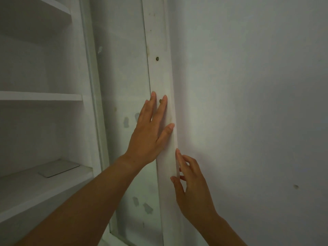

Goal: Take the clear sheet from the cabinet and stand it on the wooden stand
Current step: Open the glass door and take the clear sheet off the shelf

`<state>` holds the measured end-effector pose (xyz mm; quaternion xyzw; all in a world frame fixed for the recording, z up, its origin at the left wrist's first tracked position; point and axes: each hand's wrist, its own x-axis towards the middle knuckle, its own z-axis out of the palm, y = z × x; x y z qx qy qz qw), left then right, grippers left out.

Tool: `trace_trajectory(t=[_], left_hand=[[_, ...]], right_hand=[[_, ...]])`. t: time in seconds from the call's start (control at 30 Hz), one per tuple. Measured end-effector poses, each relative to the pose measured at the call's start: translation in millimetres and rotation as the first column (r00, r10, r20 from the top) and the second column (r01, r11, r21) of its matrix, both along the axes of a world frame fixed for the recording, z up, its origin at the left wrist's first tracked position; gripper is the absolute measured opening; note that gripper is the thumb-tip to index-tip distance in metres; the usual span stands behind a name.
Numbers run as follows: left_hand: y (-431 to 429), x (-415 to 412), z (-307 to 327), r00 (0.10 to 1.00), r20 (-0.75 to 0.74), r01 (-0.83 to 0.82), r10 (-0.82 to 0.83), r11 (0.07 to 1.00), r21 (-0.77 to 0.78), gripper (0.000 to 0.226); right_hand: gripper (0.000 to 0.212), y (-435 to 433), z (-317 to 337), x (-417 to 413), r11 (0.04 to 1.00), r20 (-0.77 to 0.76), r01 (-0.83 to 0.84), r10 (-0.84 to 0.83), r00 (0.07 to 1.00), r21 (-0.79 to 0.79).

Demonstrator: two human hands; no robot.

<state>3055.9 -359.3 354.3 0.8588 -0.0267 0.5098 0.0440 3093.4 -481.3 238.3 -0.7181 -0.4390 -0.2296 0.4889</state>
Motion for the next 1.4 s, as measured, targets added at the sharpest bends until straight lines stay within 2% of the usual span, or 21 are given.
trace_trajectory(t=[0.6, 0.8, 0.93, 1.17, 1.4], left_hand=[[10, 4, -20, 0.996, -0.067, -0.049, 0.051, 0.998, 0.03, 0.063], [18, -16, -33, 0.982, -0.177, -0.063, 0.07, 0.997, 0.043, 0.059], [29, -40, -45, 0.964, -0.245, -0.097, 0.104, 0.994, 0.04, 0.053], [81, -98, -76, 0.943, -0.305, -0.163, 0.136, 0.985, -0.065, 0.053], [147, -166, -100, 0.872, -0.378, -0.361, 0.311, 0.93, -0.068, 0.055]], right_hand=[[0.06, -3, -3, 12, 0.999, -0.001, -0.028, 0.028, 1.0, 0.017], [0.053, -5, 12, 2, 0.984, 0.05, -0.052, 0.044, 0.998, 0.172], [0.048, -1, 23, -9, 0.964, 0.077, -0.126, 0.11, 0.991, 0.235], [0.051, 39, 23, -30, 0.942, 0.058, -0.291, 0.285, 0.957, 0.165], [0.051, 110, 3, -59, 0.905, 0.016, -0.425, 0.425, 0.905, 0.015]])
